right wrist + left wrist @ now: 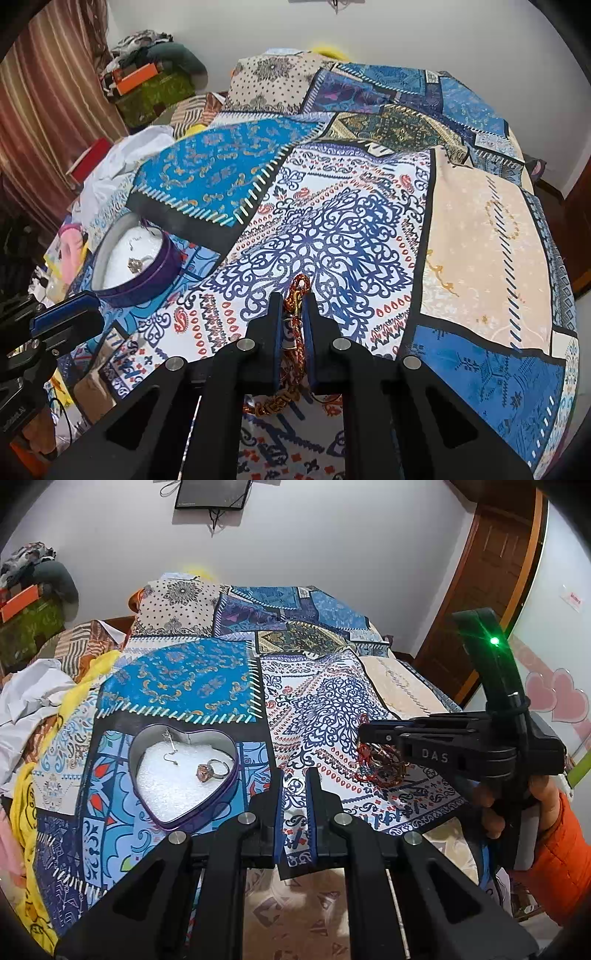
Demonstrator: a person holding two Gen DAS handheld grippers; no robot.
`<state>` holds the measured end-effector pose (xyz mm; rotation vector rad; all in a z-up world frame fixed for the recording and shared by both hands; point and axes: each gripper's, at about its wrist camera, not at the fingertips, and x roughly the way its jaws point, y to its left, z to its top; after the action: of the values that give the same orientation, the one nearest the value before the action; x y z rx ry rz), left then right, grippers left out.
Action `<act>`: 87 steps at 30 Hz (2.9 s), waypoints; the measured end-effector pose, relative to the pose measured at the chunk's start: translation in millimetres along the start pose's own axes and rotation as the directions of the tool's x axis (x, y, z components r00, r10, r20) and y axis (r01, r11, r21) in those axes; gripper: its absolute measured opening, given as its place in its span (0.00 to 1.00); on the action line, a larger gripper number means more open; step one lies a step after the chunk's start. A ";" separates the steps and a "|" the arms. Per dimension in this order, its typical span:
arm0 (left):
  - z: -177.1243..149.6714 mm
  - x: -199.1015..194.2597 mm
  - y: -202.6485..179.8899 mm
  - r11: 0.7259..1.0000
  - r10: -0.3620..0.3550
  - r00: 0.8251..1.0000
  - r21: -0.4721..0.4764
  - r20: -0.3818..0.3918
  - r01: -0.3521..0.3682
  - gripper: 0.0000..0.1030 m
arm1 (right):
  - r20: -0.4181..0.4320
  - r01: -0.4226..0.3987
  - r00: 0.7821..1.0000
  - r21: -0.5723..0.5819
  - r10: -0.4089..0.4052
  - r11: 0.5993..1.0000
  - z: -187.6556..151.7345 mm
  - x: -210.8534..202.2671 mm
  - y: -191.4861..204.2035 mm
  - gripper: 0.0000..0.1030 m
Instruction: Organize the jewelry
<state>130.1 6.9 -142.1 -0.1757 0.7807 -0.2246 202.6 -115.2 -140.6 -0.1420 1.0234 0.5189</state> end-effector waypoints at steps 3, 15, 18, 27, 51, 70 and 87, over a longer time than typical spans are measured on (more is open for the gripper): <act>0.9 -5.7 0.3 1.000 0.007 1.000 0.000 0.009 -0.007 0.09 | 0.020 -0.013 1.000 0.015 0.013 1.000 0.1 -9.4 -0.5 0.04; 1.1 -28.8 -0.5 1.000 0.023 0.999 0.010 0.047 -0.023 0.09 | 0.128 -0.001 0.992 0.031 -0.003 1.000 4.4 -56.6 -0.7 0.04; 1.2 -31.7 0.8 1.000 0.029 0.998 0.008 0.052 -0.029 0.09 | 0.134 0.013 0.991 -0.006 -0.012 1.000 5.1 -58.8 4.7 0.04; -1.1 -31.9 5.6 1.000 0.031 0.998 0.004 0.049 -0.031 0.09 | 0.015 0.045 0.999 0.012 -0.045 0.999 10.3 -16.9 -7.8 0.35; 0.4 -35.8 1.4 0.999 0.046 0.998 0.011 0.052 -0.047 0.09 | 0.079 -0.061 0.995 0.052 0.056 0.997 7.9 -49.8 0.4 0.06; 11.2 -68.6 26.9 0.991 0.129 0.983 0.003 0.131 -0.130 0.09 | 0.212 -0.127 0.969 -0.011 0.126 0.992 27.1 -81.5 48.7 0.06; 9.5 -47.9 87.6 0.983 0.175 0.979 -0.074 0.108 -0.168 0.09 | 0.103 -0.230 0.967 -0.036 0.233 0.972 52.9 -9.4 105.1 0.06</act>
<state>115.7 104.5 -124.0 -0.1798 0.6855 -0.0251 189.9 -8.4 -91.9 -0.0147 0.9348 0.7442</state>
